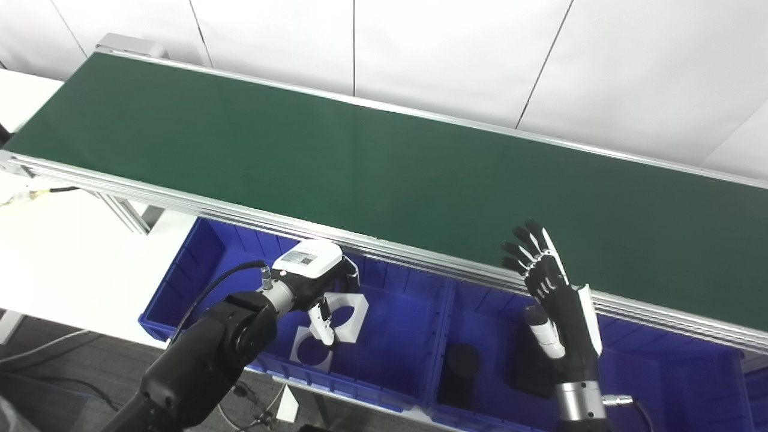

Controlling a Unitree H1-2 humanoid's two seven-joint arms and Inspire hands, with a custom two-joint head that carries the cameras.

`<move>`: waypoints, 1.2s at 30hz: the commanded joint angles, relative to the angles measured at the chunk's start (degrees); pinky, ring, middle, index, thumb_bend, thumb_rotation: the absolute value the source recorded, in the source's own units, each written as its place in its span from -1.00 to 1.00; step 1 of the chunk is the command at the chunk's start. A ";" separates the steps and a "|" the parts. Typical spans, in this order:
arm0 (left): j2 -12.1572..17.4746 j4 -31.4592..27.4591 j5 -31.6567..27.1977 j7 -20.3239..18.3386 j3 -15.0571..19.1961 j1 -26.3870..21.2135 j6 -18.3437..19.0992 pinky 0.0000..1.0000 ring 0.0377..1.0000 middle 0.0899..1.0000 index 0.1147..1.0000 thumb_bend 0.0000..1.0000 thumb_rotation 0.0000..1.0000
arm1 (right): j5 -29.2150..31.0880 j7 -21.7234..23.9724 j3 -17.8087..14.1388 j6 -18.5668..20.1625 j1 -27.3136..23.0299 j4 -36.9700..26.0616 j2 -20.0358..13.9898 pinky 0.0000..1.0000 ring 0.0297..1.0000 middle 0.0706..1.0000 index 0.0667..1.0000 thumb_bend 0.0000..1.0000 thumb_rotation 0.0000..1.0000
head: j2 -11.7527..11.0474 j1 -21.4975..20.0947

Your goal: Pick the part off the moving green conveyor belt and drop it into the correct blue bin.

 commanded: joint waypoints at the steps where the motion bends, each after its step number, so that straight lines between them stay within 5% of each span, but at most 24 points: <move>1: 0.75 -1.99 -0.23 1.12 0.04 -1.02 -0.18 -0.13 0.00 0.10 -0.14 0.04 -0.89 | 0.35 -0.02 -0.18 -0.25 -0.37 -1.51 0.55 0.57 0.69 0.82 0.92 0.69 0.73 | -0.01 0.08; 6: 0.60 -2.75 -1.79 0.52 0.25 -0.93 -0.40 -0.09 0.04 0.14 -0.14 0.04 -0.88 | 0.60 0.12 -0.25 -0.12 -0.37 -1.42 0.43 0.57 0.70 0.82 0.92 0.66 0.71 | -0.17 0.00; 8: 1.24 -3.33 -2.49 0.01 -0.15 -0.99 -1.27 0.10 0.27 0.36 0.22 0.77 -0.57 | 0.40 0.06 -0.23 -0.28 -0.35 -1.36 0.44 0.57 0.70 0.82 0.92 0.65 0.71 | -0.17 0.00; 10: 1.99 -3.99 -2.78 -0.53 -0.70 -1.11 -1.99 0.20 0.41 0.50 0.38 0.96 -0.30 | 0.33 0.06 -0.20 -0.22 -0.31 -1.39 0.46 0.56 0.70 0.82 0.91 0.64 0.71 | -0.28 -0.21; 15: 2.89 -4.76 -3.10 -0.95 -1.41 -1.19 -2.28 0.20 0.43 0.52 0.43 1.00 -0.13 | 0.25 0.02 -0.12 -0.06 -0.18 -1.63 0.61 0.56 0.69 0.81 0.91 0.64 0.70 | -0.26 -0.48; 26: 2.83 -8.13 -4.44 -2.10 -1.66 -0.75 -2.71 0.13 0.37 0.46 0.41 1.00 -0.13 | 0.32 0.10 -0.29 -0.82 -0.25 -1.07 0.34 0.55 0.69 0.81 0.91 0.66 0.70 | -0.48 -0.69; 30: 2.59 -15.23 -14.50 -10.47 -0.91 -0.80 1.02 0.10 0.33 0.43 0.46 1.00 -0.09 | 0.87 0.32 -0.52 -1.25 -0.21 -0.53 -0.02 0.56 0.69 0.82 0.91 0.68 0.71 | -0.92 -1.29; 36: 2.61 -27.76 -37.01 -25.12 1.64 -4.17 16.53 0.00 0.15 0.26 0.42 1.00 -0.10 | 1.25 0.58 -0.80 -1.19 -0.24 -0.10 -0.36 0.56 0.69 0.81 0.91 0.66 0.71 | -1.20 -1.86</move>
